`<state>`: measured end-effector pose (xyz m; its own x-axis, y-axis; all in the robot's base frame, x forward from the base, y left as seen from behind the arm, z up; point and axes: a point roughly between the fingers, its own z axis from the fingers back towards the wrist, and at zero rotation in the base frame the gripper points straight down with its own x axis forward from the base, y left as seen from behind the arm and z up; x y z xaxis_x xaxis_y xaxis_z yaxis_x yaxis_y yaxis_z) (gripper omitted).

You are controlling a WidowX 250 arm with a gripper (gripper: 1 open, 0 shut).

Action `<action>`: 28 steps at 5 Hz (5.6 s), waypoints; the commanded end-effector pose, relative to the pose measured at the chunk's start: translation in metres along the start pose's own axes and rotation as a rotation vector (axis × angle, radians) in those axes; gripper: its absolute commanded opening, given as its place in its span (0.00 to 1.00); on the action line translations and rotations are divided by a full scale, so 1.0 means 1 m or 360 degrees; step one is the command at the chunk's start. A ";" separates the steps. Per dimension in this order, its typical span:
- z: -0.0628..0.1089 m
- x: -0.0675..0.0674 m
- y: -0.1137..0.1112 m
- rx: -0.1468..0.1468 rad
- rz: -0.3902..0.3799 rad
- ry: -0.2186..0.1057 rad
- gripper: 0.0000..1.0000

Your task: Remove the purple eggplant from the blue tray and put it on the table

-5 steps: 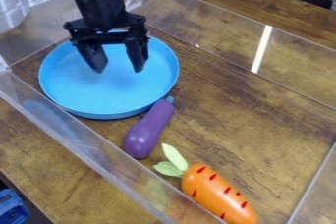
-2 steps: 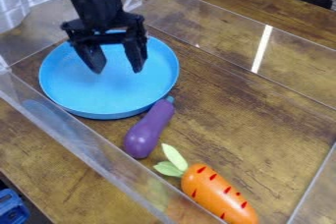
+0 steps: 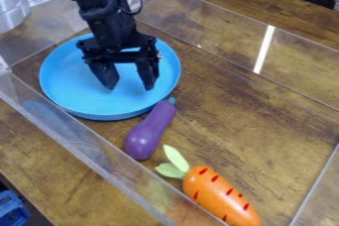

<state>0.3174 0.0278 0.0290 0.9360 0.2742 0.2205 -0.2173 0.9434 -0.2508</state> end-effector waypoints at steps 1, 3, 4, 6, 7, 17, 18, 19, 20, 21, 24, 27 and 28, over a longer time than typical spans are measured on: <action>-0.003 -0.010 -0.013 -0.0004 -0.0063 -0.0016 1.00; -0.010 -0.029 -0.019 0.0011 -0.0056 -0.0039 1.00; -0.010 -0.032 -0.017 0.0026 -0.0014 -0.0030 1.00; 0.024 -0.009 -0.028 0.0046 0.0126 -0.0040 1.00; 0.031 -0.007 -0.028 0.0042 0.0102 -0.0030 1.00; 0.108 0.023 -0.045 0.0232 -0.0159 -0.0237 1.00; 0.098 0.006 -0.046 0.0242 -0.0274 -0.0222 1.00; 0.089 -0.005 -0.047 0.0246 -0.0354 -0.0206 1.00; 0.087 -0.009 -0.049 0.0252 -0.0408 -0.0182 1.00; 0.087 -0.007 -0.051 0.0269 -0.0426 -0.0166 1.00; 0.057 0.006 -0.055 0.0281 -0.0368 -0.0172 1.00; 0.066 0.029 -0.038 0.0377 -0.0101 -0.0217 1.00; 0.068 0.037 -0.030 0.0362 -0.0157 -0.0204 1.00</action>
<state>0.3330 0.0190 0.0923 0.9337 0.1894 0.3039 -0.1984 0.9801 -0.0011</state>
